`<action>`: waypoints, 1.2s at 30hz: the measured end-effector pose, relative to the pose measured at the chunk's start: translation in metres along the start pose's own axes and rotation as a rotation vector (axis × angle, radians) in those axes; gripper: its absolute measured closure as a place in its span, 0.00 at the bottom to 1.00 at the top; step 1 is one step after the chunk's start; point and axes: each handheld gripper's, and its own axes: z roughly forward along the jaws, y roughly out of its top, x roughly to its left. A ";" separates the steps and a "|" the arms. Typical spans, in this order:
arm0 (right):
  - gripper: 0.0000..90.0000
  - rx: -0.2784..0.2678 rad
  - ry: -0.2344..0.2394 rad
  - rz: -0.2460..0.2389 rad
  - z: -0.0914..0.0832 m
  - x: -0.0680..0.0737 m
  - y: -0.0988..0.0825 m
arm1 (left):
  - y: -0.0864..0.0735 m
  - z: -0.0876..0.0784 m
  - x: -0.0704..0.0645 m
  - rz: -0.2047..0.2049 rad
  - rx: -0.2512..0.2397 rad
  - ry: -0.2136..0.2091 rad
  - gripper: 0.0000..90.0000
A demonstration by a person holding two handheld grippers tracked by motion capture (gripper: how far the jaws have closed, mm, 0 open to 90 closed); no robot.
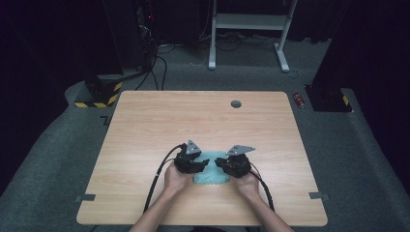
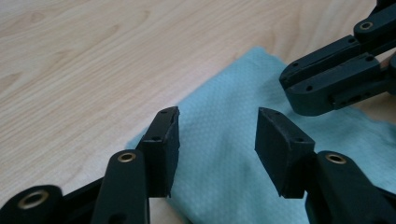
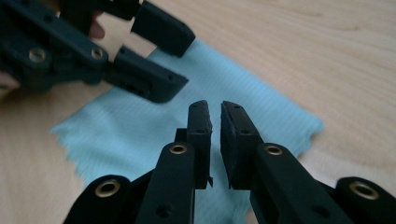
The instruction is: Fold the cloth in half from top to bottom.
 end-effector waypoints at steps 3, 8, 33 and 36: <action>0.91 0.001 -0.031 0.013 0.011 -0.003 0.007 | -0.003 0.004 0.007 -0.019 0.021 0.018 0.56; 0.89 0.020 -0.072 0.037 0.020 -0.013 0.009 | -0.004 0.002 0.010 -0.017 0.031 0.023 0.57; 0.75 0.037 -0.058 -0.028 -0.010 -0.008 -0.010 | -0.036 -0.039 -0.003 0.017 0.021 0.036 0.50; 0.74 0.007 -0.065 -0.025 -0.021 -0.008 -0.009 | -0.037 -0.048 0.002 -0.029 -0.019 0.022 0.49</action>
